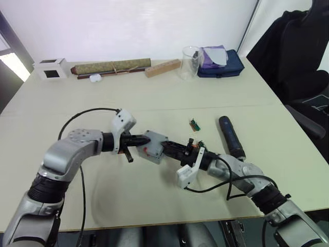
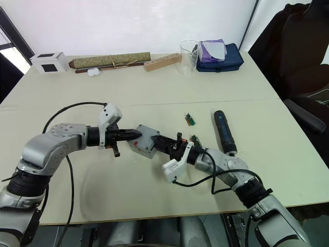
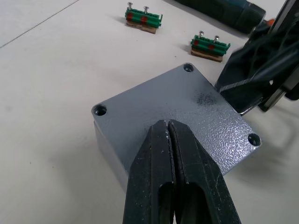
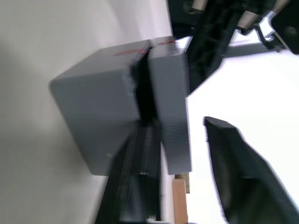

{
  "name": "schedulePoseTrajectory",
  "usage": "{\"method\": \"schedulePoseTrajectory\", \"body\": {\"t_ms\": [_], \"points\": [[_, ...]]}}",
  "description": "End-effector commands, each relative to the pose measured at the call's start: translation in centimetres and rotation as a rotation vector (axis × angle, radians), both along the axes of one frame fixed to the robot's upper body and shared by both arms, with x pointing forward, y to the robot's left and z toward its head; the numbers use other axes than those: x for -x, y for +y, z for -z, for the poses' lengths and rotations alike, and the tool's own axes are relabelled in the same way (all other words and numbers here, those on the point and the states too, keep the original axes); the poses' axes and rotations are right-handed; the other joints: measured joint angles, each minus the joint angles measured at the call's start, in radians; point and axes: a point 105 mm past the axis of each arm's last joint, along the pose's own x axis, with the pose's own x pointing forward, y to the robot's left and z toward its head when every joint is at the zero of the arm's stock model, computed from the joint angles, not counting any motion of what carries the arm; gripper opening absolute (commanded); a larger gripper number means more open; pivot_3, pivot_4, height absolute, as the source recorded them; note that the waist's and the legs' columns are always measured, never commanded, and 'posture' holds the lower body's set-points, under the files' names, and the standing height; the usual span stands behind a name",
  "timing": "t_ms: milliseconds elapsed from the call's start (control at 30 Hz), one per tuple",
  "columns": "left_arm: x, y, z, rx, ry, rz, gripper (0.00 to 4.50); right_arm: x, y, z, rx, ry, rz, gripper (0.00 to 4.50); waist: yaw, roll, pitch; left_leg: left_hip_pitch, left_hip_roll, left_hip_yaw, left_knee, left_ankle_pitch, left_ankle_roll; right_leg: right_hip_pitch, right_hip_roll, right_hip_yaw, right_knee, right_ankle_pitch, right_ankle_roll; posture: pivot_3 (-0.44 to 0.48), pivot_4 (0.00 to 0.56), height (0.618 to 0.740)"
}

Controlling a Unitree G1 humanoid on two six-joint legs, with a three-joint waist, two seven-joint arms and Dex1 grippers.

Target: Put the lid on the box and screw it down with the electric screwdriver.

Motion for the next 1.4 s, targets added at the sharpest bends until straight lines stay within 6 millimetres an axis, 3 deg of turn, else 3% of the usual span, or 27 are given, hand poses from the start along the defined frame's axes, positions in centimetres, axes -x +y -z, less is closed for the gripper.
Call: {"method": "schedulePoseTrajectory", "body": {"t_ms": [33, 67, 133, 400, 600, 633, 800, 867, 967, 1133, 1267, 1400], "points": [[0.5, 0.0, 2.9, -0.087, 0.052, -0.004, 0.0, 0.4, -0.1, 0.2, 0.011, -0.001, -0.004, 3.36, -0.001, 0.0, 0.0, 0.005, 0.0, 0.0, -0.001, 0.0, 0.0, 0.005, 0.0, 0.0, -0.001, -0.001, -0.002, 0.0, 0.15, 0.74], [0.5, 0.1, 3.4, -0.097, 0.061, -0.015, 0.0, 0.4, -0.2, 0.1, 0.009, 0.001, 0.001, 3.64, 0.0, 0.0, 0.0, 0.01, 0.0, 0.0, -0.003, 0.0, 0.0, 0.009, 0.0, 0.0, -0.002, -0.002, -0.002, 0.0, 0.15, 0.74], [0.4, 0.4, 4.4, -0.12, 0.078, -0.039, 0.0, 0.4, -0.3, 0.0, 0.007, 0.004, 0.005, 3.64, 0.0, -0.001, -0.002, 0.018, 0.0, 0.001, -0.007, 0.0, 0.0, 0.017, 0.0, 0.001, -0.006, -0.003, -0.003, 0.0, 0.15, 0.74], [0.4, 0.9, 6.3, -0.153, 0.104, -0.078, 0.0, 1.0, -1.2, -0.3, 0.015, 0.016, 0.018, 3.64, 0.001, -0.001, -0.009, 0.02, 0.0, 0.001, -0.009, 0.0, 0.0, 0.018, 0.0, 0.001, -0.006, -0.004, -0.004, 0.0, 0.15, 0.74], [-0.1, 0.7, 6.6, -0.114, 0.129, -0.133, 0.0, 1.2, -2.2, -0.8, 0.007, 0.042, 0.062, 3.64, 0.004, -0.002, -0.01, 0.023, 0.0, 0.001, -0.009, 0.0, 0.0, 0.021, -0.001, 0.001, -0.006, -0.004, -0.004, 0.0, 0.15, 0.74], [-0.1, 0.6, 5.7, -0.082, 0.1, -0.114, 0.0, 1.5, -2.1, -1.8, -0.068, 0.089, 0.063, 3.64, 0.003, -0.002, -0.01, 0.024, 0.0, 0.001, -0.009, 0.0, 0.0, 0.022, -0.001, 0.001, -0.006, -0.004, -0.004, 0.0, 0.15, 0.74], [-0.4, 1.2, 0.5, 0.127, 0.0, -0.08, 0.0, 2.6, -1.7, -4.5, -0.344, 0.395, 0.048, 2.09, -0.003, -0.003, -0.009, 0.027, 0.002, 0.001, -0.013, 0.0, 0.0, 0.022, 0.001, 0.002, -0.006, -0.005, -0.005, 0.0, 0.15, 0.74], [-0.6, 1.9, -0.6, 0.151, -0.022, -0.092, 0.0, 2.5, -2.0, -4.2, -0.37, 0.504, 0.074, 1.42, -0.002, -0.003, -0.008, 0.025, 0.003, 0.001, -0.013, 0.0, 0.0, 0.02, 0.002, 0.002, -0.006, -0.005, -0.005, 0.0, 0.15, 0.74], [-1.2, 3.2, -2.6, 0.202, -0.041, -0.129, 0.0, 2.1, -2.5, -4.0, -0.399, 0.623, 0.122, 0.06, 0.001, -0.003, -0.008, 0.016, 0.003, 0.0, -0.012, 0.0, 0.0, 0.012, 0.001, 0.001, -0.005, -0.005, -0.005, 0.0, 0.15, 0.74], [-2.0, 4.6, -2.9, 0.156, -0.068, -0.177, 0.0, 1.8, -2.3, -3.0, -0.403, 0.786, 0.169, 0.06, 0.002, -0.003, -0.007, 0.015, 0.002, 0.0, -0.012, 0.0, 0.0, 0.011, 0.0, 0.001, -0.006, -0.005, -0.005, 0.0, 0.15, 0.74], [-2.5, 4.8, 0.7, -0.001, -0.058, -0.194, 0.0, 2.3, -1.6, -0.8, -0.311, 0.942, 0.196, 0.06, 0.002, -0.003, -0.007, 0.014, 0.002, 0.001, -0.012, 0.0, 0.0, 0.01, 0.0, 0.001, -0.006, -0.005, -0.005, 0.0, 0.15, 0.74], [-2.5, 3.9, 2.2, -0.027, -0.044, -0.186, 0.0, 2.6, -1.1, -0.1, -0.257, 1.012, 0.2, 0.06, 0.002, -0.003, -0.006, 0.012, 0.002, 0.001, -0.013, 0.0, 0.0, 0.007, 0.001, 0.001, -0.006, -0.005, -0.005, 0.0, 0.15, 0.74]]}}
